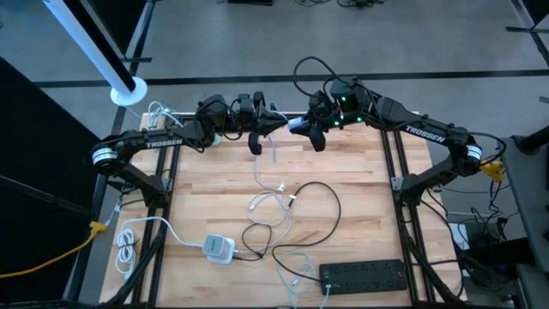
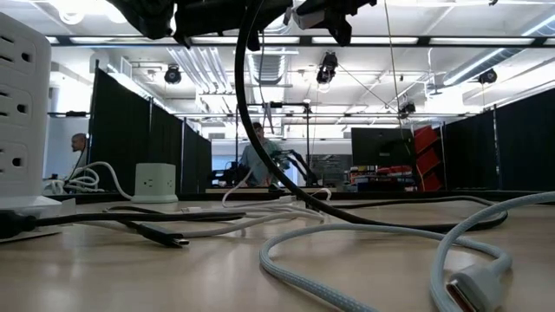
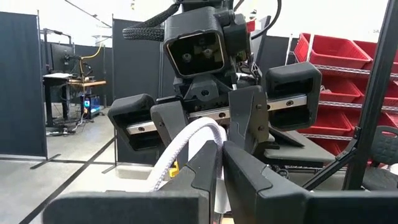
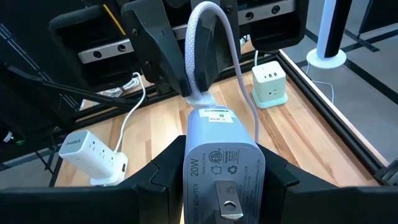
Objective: Insert USB
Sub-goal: Insert the purple charger cable into the purple charger adapter
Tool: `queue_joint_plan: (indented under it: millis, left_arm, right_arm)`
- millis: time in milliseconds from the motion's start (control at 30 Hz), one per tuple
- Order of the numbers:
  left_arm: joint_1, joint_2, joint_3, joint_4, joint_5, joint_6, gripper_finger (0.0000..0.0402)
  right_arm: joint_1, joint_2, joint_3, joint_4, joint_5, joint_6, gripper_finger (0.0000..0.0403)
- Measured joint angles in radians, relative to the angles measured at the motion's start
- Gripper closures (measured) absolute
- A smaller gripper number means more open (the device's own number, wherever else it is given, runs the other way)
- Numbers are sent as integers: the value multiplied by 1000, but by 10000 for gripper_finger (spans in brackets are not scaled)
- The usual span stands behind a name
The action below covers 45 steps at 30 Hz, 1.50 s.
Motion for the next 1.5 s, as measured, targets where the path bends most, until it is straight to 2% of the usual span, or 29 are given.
queue_joint_plan:
  millis: [367, 733, 833, 933, 967, 1167, 1267, 1367, 1500]
  left_arm:
    - [0, 0, 0, -3, -45, -9, 380]
    - [0, 0, 0, -12, -78, -28, 298]
    - [0, 0, 0, -35, -93, -29, 316]
    - [0, 0, 0, -37, -122, -33, 379]
    - [0, 0, 0, -36, -136, -37, 389]
    - [0, 0, 0, -35, -171, -56, 399]
    - [0, 0, 0, -14, -178, -92, 400]
    - [0, 0, 0, 87, -202, -191, 400]
    - [2, 0, 0, 313, -243, -392, 400]
  right_arm:
    - [0, 0, 5, 1, 9, -5, 288]
    - [0, 0, 34, -14, 41, -35, 288]
    - [-2, 0, 35, -41, 47, -40, 288]
    - [-2, -6, 35, -65, 60, -45, 288]
    - [-2, -9, 35, -74, 77, -53, 288]
    - [-2, -76, 35, -100, 172, -79, 288]
    - [-2, -112, 35, -101, 179, -88, 288]
    - [-2, -136, 35, -91, 176, -91, 288]
    - [0, -160, 35, -11, 174, -110, 288]
